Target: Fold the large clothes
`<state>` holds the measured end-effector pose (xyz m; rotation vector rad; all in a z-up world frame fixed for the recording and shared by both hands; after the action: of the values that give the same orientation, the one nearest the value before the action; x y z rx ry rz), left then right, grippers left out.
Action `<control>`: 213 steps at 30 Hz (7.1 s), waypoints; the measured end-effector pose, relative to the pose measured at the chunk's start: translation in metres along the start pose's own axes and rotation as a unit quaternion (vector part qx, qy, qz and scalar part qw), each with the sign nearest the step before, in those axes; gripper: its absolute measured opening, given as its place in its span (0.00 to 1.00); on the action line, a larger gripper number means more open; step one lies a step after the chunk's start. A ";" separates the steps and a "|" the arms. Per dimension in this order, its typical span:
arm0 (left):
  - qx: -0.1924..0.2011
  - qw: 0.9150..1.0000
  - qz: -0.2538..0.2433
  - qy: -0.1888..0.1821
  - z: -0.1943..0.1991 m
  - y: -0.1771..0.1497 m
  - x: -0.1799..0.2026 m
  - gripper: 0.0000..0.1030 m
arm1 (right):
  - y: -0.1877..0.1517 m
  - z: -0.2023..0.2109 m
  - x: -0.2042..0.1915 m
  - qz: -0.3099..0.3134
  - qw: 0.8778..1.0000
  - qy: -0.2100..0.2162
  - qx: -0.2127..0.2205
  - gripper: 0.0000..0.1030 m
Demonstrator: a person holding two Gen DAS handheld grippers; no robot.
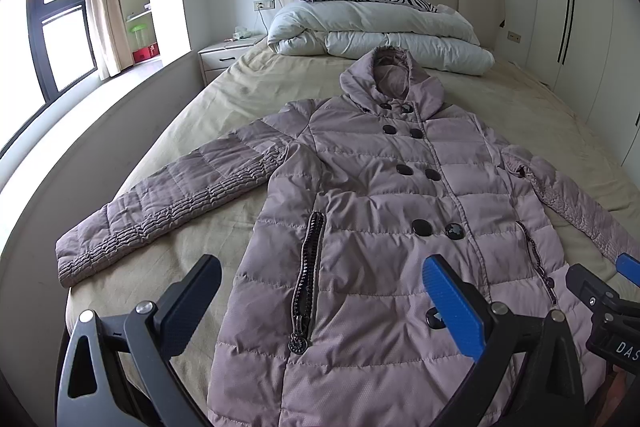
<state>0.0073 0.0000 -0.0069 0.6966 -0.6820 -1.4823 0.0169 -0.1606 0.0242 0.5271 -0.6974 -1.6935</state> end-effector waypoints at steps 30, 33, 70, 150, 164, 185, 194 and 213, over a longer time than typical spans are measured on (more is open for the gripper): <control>-0.002 1.000 0.000 -0.001 0.000 0.000 0.000 1.00 | -0.002 -0.002 0.000 0.000 1.000 0.000 -0.001 1.00; -0.002 1.000 0.001 -0.001 0.000 0.000 0.000 1.00 | 0.000 -0.002 0.000 0.000 1.000 0.001 -0.002 1.00; -0.115 0.966 0.110 -0.204 -0.079 -0.016 0.020 1.00 | -0.089 -0.087 0.390 -0.577 0.802 0.125 0.089 1.00; -0.236 0.894 0.214 -0.315 -0.227 0.015 0.056 0.37 | -0.041 -0.142 0.111 -0.113 0.967 0.228 -0.019 0.75; -0.092 0.913 0.196 -0.347 -0.165 0.155 0.011 0.19 | -0.041 -0.174 0.189 -0.341 0.875 0.341 -0.027 0.75; 0.015 0.909 0.223 -0.352 -0.138 0.226 -0.064 0.19 | 0.016 -0.327 0.182 -0.630 0.672 0.389 -0.001 0.75; -0.010 0.912 0.245 -0.328 -0.179 0.204 -0.085 0.19 | 0.018 -0.315 0.222 -0.623 0.706 0.331 0.060 0.75; -0.142 0.926 0.255 -0.240 -0.315 0.102 -0.079 0.20 | 0.007 -0.254 0.292 -0.521 0.809 0.267 0.060 0.71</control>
<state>0.3164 0.0763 -0.1278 -0.0870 -0.9123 -1.2237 0.1267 -0.4897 -0.1485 1.6186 -0.0368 -2.3160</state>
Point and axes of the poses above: each gripper's, at about its wrist camera, not at the fingertips, and z roughly against the way its jaws point, x to its right, y to its top, the point moved 1 cm from there along -z, roughly the way its jaws point, and after that the axes turned 4 degrees about x, right-handed, at the moved point
